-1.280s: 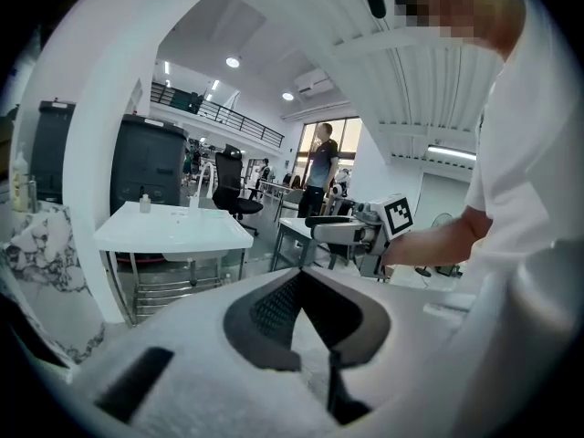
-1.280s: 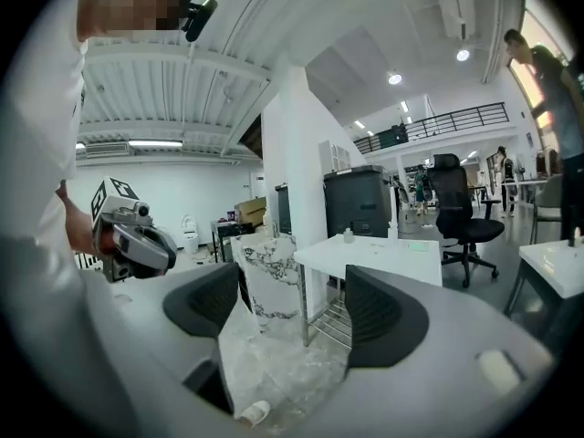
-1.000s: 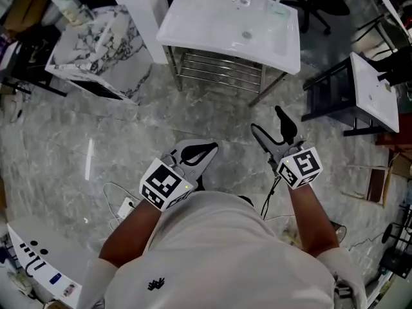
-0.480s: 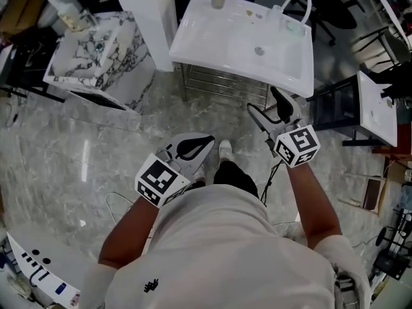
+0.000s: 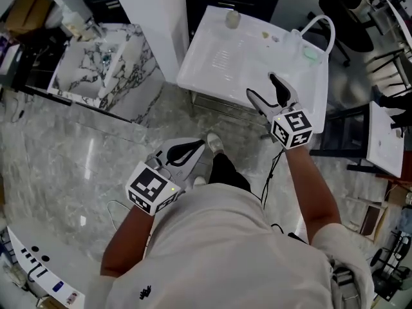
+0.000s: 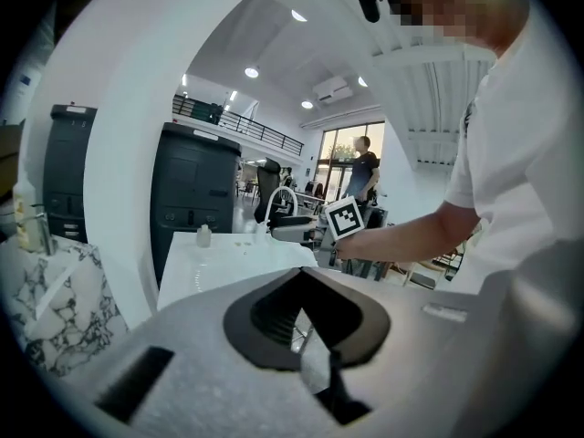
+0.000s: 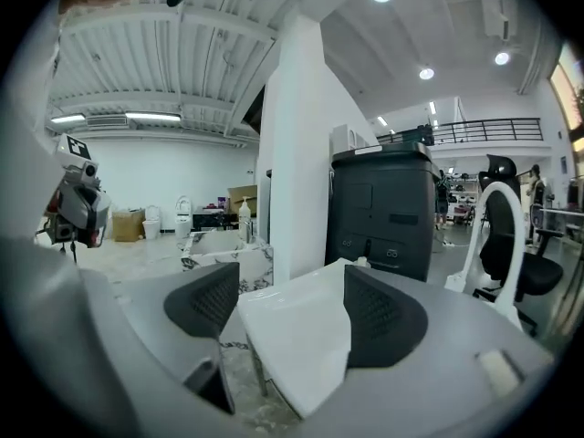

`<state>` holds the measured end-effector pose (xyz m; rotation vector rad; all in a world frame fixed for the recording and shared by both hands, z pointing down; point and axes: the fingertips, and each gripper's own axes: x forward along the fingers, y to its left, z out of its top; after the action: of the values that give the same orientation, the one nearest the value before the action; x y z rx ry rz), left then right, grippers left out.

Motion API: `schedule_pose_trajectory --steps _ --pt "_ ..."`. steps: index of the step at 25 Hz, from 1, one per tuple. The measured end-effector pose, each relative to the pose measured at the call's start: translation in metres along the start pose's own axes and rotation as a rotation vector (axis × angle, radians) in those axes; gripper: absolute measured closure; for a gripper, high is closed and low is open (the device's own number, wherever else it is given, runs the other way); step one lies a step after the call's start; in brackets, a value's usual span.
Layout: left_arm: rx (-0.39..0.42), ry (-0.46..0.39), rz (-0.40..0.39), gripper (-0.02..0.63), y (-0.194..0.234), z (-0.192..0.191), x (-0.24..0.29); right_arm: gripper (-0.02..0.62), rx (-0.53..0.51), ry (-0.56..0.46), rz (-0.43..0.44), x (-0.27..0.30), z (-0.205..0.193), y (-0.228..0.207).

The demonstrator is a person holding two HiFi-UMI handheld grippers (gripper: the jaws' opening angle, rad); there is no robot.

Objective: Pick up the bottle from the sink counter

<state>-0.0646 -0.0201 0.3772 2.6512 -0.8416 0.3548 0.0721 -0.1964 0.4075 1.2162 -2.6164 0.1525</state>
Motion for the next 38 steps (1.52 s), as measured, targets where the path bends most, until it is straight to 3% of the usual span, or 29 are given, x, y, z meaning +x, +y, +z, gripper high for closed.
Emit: schedule_pose_trajectory --steps 10,19,28,38 --pt "-0.059 0.02 0.111 0.601 0.09 0.042 0.065 0.219 -0.019 0.073 0.038 0.14 -0.015 -0.116" --pt "-0.116 0.048 0.202 0.601 0.144 0.067 0.111 0.204 -0.012 0.141 0.071 0.25 -0.047 -0.192" --pt "-0.165 0.071 0.272 0.601 0.185 0.071 0.127 0.179 0.02 0.189 0.07 0.343 -0.088 -0.226" --pt "-0.204 0.105 0.32 0.6 0.207 0.062 0.128 0.178 0.043 0.187 0.042 0.394 -0.102 -0.237"
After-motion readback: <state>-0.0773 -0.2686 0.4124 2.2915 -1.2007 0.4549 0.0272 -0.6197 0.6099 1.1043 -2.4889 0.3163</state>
